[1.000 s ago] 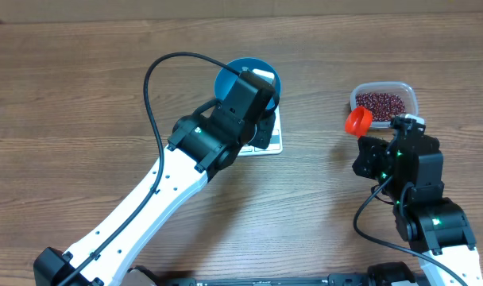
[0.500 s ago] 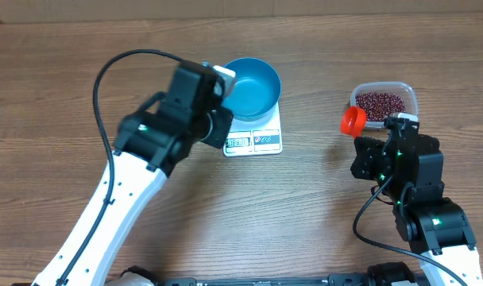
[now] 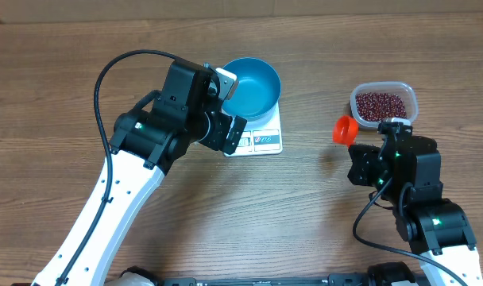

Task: Scoop item into bowl and weigh 150g on scale
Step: 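Move the left gripper over the blue bowl on the scale, then lower the red scoop into the bean container with the right gripper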

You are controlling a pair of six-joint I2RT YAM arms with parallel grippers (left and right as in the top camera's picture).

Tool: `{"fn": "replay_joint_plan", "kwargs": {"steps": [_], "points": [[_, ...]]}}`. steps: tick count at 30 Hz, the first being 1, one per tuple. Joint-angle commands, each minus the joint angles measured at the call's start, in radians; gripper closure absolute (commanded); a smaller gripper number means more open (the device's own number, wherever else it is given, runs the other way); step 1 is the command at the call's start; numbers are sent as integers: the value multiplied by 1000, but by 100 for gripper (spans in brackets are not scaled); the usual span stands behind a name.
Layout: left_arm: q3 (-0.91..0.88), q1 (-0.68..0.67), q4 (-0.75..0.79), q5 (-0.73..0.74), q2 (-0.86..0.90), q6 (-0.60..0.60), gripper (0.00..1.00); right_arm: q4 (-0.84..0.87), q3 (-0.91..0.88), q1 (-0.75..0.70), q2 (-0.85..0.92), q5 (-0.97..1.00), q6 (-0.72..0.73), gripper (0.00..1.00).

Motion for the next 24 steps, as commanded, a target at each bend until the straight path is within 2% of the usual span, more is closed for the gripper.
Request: {"fn": "replay_joint_plan", "kwargs": {"steps": [1,10,14,18,24], "points": [[8,5,-2,18,9,23,0,-9,31,-4,-4,-87,-5,96],[8,5,-2,18,9,23,0,-28,42,-4,-4,-121,-10,96],[8,5,-2,18,9,23,0,-37,106,-4,2,-113,-76,97],[8,5,-2,18,9,23,0,-92,220,-4,48,-22,-135,97],[8,5,-2,18,9,23,0,-243,464,-9,277,214,-257,97]]}}
